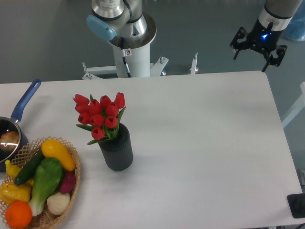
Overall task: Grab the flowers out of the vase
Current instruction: 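Move the open gripper from its start pose toward the red tulips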
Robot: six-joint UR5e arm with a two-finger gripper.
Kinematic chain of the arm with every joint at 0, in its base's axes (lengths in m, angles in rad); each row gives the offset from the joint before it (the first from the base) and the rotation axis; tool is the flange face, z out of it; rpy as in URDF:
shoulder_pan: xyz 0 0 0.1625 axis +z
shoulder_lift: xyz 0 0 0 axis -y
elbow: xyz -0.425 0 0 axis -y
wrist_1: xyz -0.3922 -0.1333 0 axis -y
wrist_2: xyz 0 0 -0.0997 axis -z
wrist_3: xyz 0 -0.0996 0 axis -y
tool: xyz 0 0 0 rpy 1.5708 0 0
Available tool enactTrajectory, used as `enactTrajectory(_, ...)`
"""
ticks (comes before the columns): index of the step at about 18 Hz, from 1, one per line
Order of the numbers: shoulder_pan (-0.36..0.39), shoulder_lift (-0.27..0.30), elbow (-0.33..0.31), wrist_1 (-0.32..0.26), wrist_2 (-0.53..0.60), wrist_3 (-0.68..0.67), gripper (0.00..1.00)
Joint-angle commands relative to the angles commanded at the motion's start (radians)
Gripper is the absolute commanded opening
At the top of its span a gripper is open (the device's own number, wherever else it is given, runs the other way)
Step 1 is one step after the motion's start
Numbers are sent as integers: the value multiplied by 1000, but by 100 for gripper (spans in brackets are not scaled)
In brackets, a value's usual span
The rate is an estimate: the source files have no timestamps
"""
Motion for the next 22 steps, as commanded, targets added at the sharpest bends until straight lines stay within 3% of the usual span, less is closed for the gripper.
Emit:
enactTrajectory(6,-5,-6,-15,-2,-60,-6,100)
enactTrajectory(13,12,24,-90,15,-146,-35,100)
enactTrajectory(16,8,37,-98,31,-276,-223,100)
enactTrajectory(18,-5,52,-109,35,-400,-247,100)
enactTrajectory(22,-41,109,-161,35,-546,-247,100)
